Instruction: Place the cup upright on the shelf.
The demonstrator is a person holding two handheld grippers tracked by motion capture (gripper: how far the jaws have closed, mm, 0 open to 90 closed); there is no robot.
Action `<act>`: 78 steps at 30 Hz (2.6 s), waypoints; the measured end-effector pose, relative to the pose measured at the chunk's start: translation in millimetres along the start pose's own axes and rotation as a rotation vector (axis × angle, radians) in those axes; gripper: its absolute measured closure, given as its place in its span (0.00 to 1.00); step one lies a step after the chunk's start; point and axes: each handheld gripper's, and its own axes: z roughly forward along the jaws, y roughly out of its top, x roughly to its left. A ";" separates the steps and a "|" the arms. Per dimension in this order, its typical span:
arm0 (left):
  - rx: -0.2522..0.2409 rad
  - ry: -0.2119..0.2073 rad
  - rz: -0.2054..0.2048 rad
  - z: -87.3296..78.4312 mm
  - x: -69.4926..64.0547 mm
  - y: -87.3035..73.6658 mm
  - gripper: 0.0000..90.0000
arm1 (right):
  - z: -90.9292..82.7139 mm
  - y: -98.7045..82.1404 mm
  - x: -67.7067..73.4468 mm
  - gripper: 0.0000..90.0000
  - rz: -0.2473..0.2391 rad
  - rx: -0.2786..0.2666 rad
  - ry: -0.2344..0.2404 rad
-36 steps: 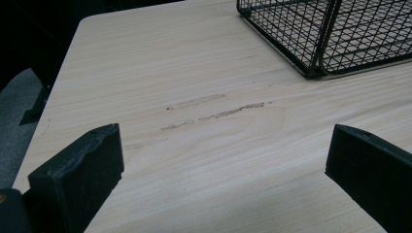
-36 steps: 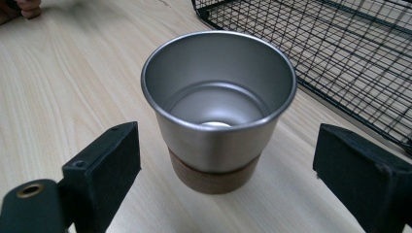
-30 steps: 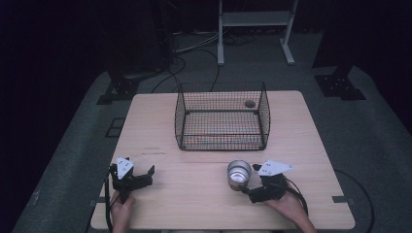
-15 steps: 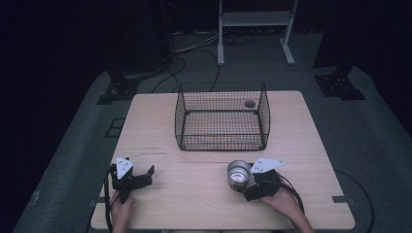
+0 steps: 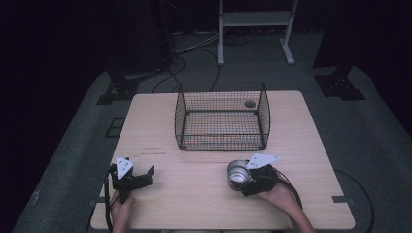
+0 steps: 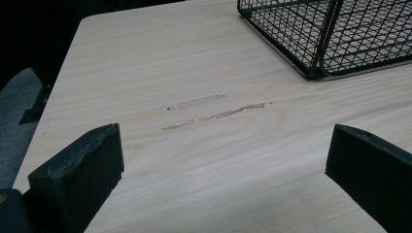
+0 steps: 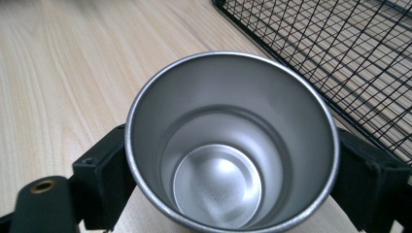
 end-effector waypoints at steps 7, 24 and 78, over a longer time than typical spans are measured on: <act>-0.002 0.000 -0.001 0.0 0.1 0.0 0.00 | 1.2 0.3 0.6 0.17 0.001 0.009 -0.006; -0.003 -0.001 -0.004 0.1 0.2 0.0 0.00 | -13.1 6.2 -8.2 0.18 0.035 -0.001 0.014; -0.001 -0.002 0.003 0.3 -0.2 0.0 0.00 | -58.5 85.4 -40.7 0.20 0.044 -0.099 0.068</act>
